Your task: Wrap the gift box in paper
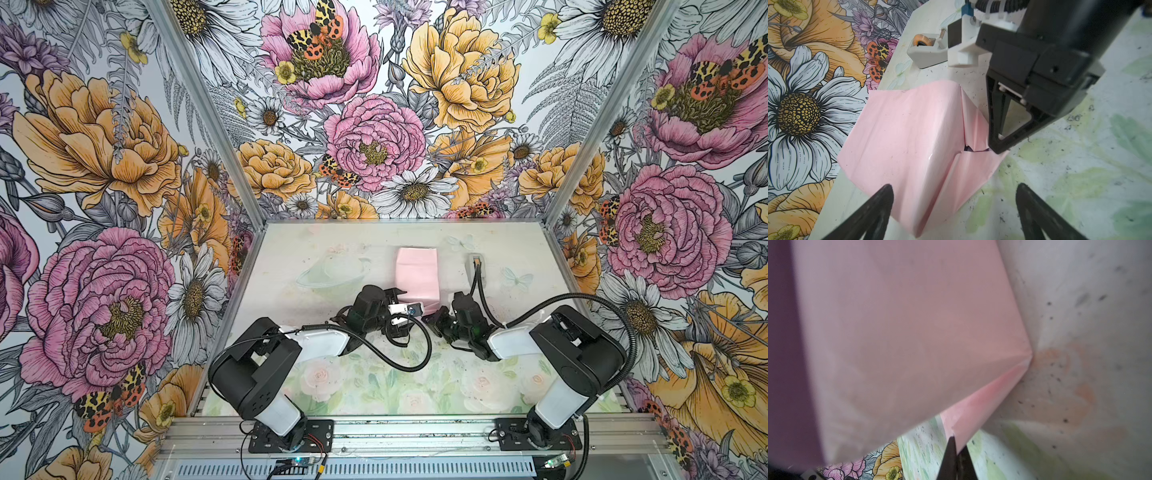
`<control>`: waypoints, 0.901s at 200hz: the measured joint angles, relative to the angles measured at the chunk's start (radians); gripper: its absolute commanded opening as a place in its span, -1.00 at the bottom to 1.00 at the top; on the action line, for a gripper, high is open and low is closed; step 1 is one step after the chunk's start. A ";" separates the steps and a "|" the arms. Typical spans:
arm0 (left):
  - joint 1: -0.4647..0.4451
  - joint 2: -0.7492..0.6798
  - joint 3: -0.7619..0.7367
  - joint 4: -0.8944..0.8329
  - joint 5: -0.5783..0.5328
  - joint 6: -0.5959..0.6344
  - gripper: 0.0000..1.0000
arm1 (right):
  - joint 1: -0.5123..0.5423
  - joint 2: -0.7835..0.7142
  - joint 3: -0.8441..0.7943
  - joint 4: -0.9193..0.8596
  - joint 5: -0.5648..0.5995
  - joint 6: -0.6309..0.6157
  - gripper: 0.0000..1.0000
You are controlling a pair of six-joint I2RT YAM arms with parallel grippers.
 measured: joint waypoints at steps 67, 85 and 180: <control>0.002 0.122 0.066 -0.028 -0.050 0.136 0.98 | -0.008 0.000 0.001 -0.018 -0.020 -0.008 -1.00; 0.002 0.147 0.075 0.004 -0.074 0.144 0.98 | -0.011 0.000 0.002 -0.019 -0.021 -0.008 -1.00; -0.041 0.230 0.105 0.107 -0.220 0.154 0.93 | -0.026 0.000 0.047 -0.037 -0.027 -0.011 -1.00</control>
